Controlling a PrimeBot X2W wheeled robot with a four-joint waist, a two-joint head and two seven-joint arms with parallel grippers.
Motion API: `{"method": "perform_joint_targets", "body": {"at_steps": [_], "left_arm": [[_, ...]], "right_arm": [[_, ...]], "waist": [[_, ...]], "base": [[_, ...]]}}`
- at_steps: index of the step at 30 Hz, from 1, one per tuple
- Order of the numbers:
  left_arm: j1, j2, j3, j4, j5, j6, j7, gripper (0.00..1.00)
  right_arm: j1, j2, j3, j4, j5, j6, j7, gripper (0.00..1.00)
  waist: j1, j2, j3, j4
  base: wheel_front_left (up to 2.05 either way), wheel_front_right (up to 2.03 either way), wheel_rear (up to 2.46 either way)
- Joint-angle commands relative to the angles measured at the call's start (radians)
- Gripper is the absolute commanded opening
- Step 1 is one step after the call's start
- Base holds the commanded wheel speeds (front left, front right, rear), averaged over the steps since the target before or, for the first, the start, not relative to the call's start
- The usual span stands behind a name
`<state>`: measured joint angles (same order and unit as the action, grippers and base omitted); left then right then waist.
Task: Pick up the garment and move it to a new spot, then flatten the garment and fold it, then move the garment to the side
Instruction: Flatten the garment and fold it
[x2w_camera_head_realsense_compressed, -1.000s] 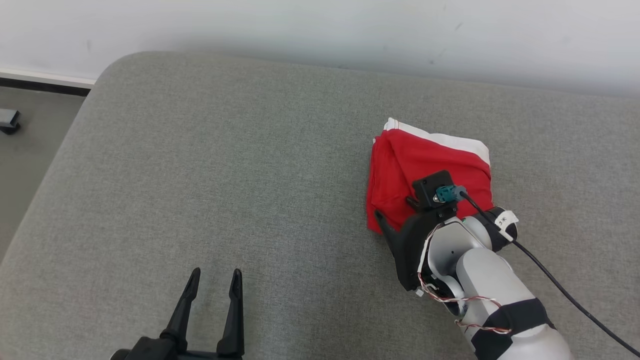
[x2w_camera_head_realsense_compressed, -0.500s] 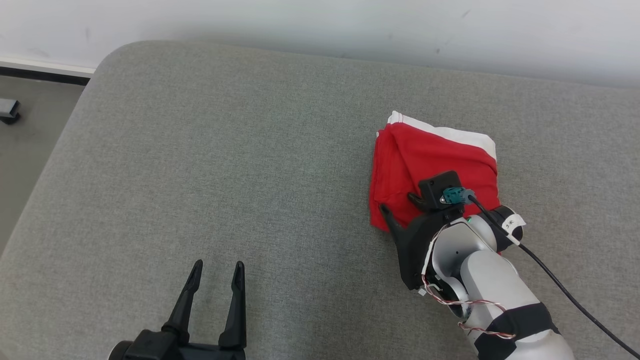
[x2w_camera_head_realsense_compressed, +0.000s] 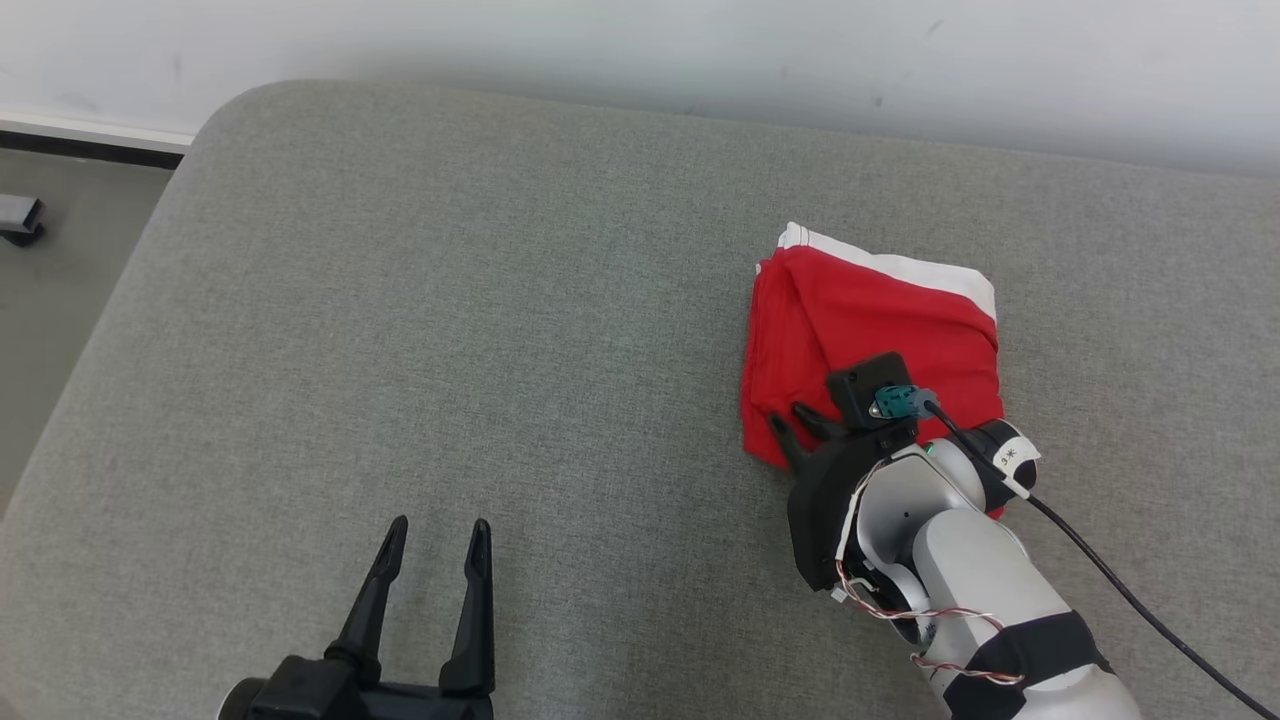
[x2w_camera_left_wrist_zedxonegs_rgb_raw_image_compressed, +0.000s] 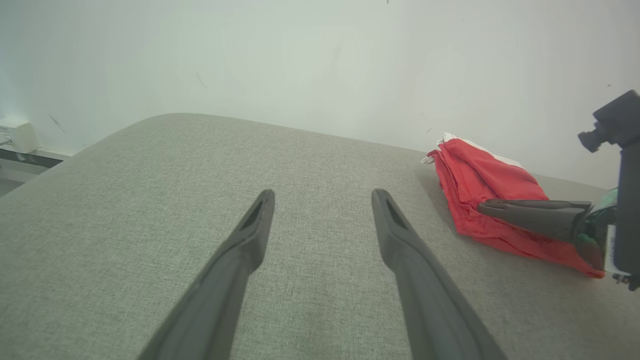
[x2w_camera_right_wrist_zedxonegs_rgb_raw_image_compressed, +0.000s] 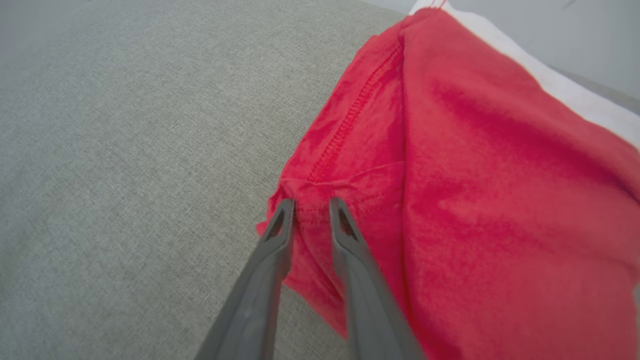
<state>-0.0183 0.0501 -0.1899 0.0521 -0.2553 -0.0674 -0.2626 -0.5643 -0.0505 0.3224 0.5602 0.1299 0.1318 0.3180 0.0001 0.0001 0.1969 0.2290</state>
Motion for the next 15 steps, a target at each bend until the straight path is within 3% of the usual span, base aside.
{"method": "perform_joint_targets", "body": {"at_steps": [1,2,15], "left_arm": [[-0.004,0.000,-0.001,0.001,-0.008,0.002,-0.003,1.00],[-0.004,0.000,-0.001,0.001,-0.009,0.003,-0.003,1.00],[0.006,0.000,0.005,-0.001,-0.014,0.004,-0.003,1.00]], "right_arm": [[0.009,0.000,0.001,0.000,-0.005,-0.003,-0.001,0.13],[0.009,0.001,0.005,0.000,-0.003,-0.003,-0.005,0.00],[0.042,0.001,0.129,-0.029,0.020,-0.003,-0.015,0.00]], "waist": [[-0.0001,-0.0001,0.000,0.002],[-0.0001,-0.0001,0.000,0.003],[-0.0001,-0.0001,-0.010,-0.004]], "base": [[0.00,0.00,0.00],[0.00,0.00,0.00],[0.00,0.00,0.00]]}}
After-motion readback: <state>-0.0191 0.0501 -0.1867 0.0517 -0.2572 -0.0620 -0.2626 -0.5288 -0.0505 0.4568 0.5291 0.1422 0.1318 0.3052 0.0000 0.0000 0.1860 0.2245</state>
